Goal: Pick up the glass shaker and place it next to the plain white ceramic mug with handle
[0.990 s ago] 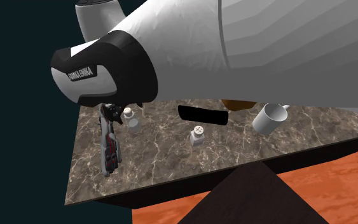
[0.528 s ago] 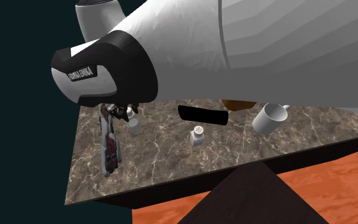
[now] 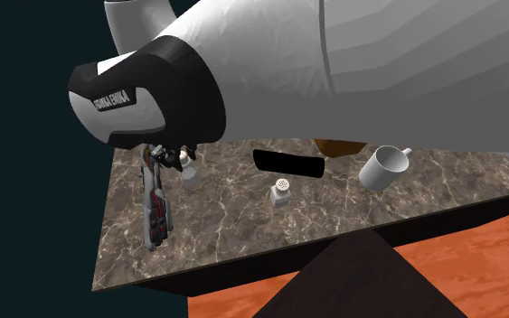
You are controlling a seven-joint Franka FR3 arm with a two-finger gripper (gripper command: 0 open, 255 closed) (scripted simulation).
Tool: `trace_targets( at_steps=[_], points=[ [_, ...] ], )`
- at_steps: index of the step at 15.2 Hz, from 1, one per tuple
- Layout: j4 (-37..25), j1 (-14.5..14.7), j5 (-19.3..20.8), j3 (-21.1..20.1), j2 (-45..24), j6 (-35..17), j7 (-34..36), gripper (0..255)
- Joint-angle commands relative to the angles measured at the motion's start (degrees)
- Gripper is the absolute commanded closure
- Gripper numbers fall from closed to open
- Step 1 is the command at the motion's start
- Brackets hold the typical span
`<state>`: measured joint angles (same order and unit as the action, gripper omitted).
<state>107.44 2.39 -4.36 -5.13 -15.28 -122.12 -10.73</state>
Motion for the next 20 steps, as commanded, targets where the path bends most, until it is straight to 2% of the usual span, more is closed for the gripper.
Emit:
trace_targets(
  at_steps=[1,20],
  points=[
    [-0.68,-0.02,0.0,0.0,0.5,1.17,0.07,255],
    [-10.16,-0.16,0.08,0.0,4.48,14.6,0.95,255]
  ],
)
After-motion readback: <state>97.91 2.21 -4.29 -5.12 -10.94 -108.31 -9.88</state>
